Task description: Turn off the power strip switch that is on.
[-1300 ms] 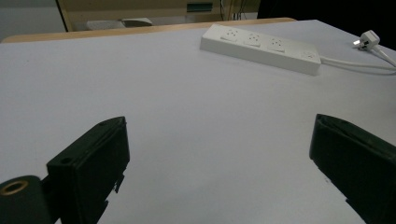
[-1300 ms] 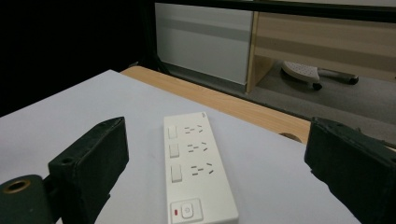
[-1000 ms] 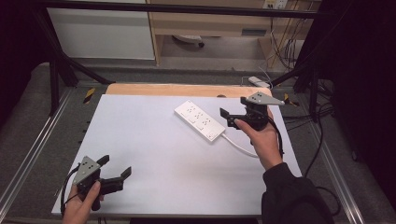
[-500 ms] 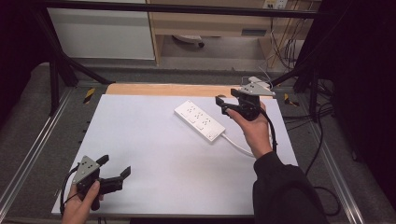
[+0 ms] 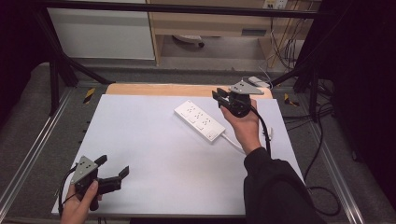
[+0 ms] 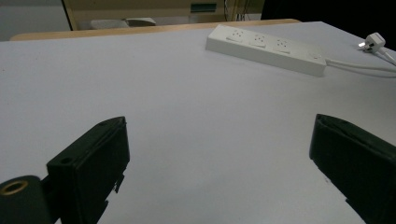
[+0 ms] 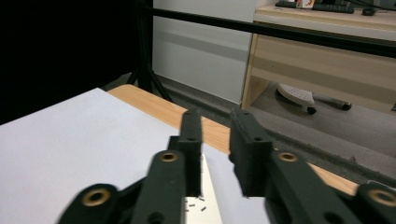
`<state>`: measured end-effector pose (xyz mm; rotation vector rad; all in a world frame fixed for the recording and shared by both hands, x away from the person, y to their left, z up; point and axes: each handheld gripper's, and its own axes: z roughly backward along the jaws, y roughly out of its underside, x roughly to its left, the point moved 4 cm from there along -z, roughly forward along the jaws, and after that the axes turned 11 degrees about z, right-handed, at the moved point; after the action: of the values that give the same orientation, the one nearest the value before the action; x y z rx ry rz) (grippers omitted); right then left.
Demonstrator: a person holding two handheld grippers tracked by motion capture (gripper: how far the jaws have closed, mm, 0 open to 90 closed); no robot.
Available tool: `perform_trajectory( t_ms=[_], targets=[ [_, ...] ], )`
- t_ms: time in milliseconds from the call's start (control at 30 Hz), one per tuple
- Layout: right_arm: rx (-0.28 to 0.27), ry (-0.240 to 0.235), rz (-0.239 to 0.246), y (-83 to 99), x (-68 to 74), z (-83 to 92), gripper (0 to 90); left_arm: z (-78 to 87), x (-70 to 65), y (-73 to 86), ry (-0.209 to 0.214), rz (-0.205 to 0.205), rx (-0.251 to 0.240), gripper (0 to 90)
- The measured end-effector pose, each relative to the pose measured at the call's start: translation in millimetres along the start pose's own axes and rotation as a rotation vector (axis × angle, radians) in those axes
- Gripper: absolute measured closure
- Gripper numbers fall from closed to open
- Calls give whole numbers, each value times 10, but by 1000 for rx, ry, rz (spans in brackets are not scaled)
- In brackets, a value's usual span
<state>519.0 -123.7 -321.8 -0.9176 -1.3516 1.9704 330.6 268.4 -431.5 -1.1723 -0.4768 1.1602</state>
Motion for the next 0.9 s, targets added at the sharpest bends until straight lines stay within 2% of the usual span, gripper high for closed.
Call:
perform_trajectory(
  t_ms=[100,233,600,900],
  targets=[
    [-9,3,-13,14,-4,-52,850,1,3,1,2,0,0,48],
    [-9,10,-12,28,-11,-124,897,0,7,0,2,5,-2,48],
    [-1,9,-30,80,-20,-301,900,-7,4,11,9,-2,9,48],
    [37,17,-38,162,-18,-579,900,-27,-15,22,12,-16,21,48]
  ],
)
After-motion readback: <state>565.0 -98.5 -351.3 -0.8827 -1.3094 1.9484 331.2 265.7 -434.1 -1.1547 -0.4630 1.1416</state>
